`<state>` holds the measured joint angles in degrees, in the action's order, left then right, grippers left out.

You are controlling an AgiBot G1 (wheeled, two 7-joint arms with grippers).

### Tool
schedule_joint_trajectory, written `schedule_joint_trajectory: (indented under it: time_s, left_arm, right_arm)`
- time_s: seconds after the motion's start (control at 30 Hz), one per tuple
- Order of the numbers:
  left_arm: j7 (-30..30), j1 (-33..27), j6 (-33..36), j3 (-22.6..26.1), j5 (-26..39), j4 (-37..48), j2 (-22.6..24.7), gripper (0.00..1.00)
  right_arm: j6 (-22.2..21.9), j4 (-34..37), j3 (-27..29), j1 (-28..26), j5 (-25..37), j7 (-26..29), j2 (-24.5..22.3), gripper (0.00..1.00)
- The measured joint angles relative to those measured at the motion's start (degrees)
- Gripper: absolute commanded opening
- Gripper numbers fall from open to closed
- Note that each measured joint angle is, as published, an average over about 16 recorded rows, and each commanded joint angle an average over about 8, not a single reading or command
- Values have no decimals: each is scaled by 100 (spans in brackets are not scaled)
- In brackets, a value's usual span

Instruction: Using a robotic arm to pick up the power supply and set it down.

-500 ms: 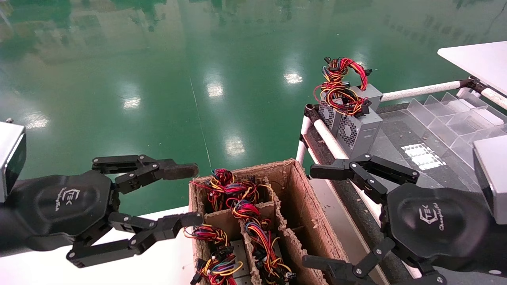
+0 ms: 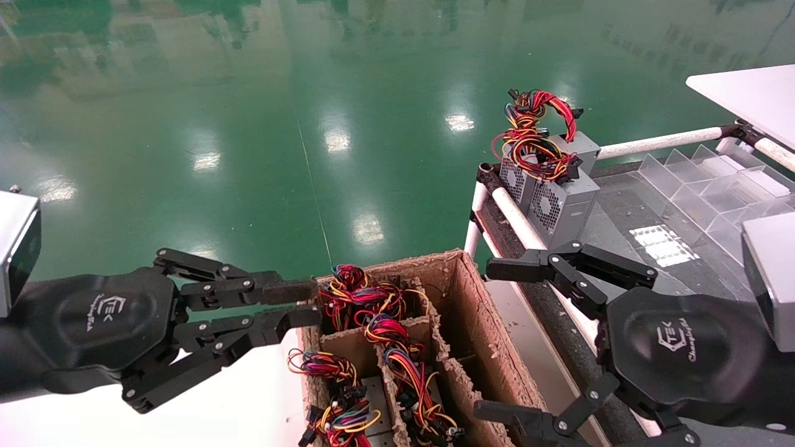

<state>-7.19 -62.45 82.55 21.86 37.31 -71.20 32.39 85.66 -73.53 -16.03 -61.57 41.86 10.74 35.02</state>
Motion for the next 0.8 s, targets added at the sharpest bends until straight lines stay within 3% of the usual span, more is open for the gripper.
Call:
schedule_joint_trajectory:
  time_s: [0.33, 0.6, 0.8]
  left_arm:
    - [0, 0, 0, 0, 0, 0, 0, 2]
    - [0, 0, 0, 0, 0, 0, 0, 100]
    - [0, 0, 0, 0, 0, 0, 0, 100]
  right_arm:
    - [0, 0, 0, 0, 0, 0, 0, 100]
    - [0, 0, 0, 0, 0, 0, 0, 100]
    - [0, 0, 0, 0, 0, 0, 0, 100]
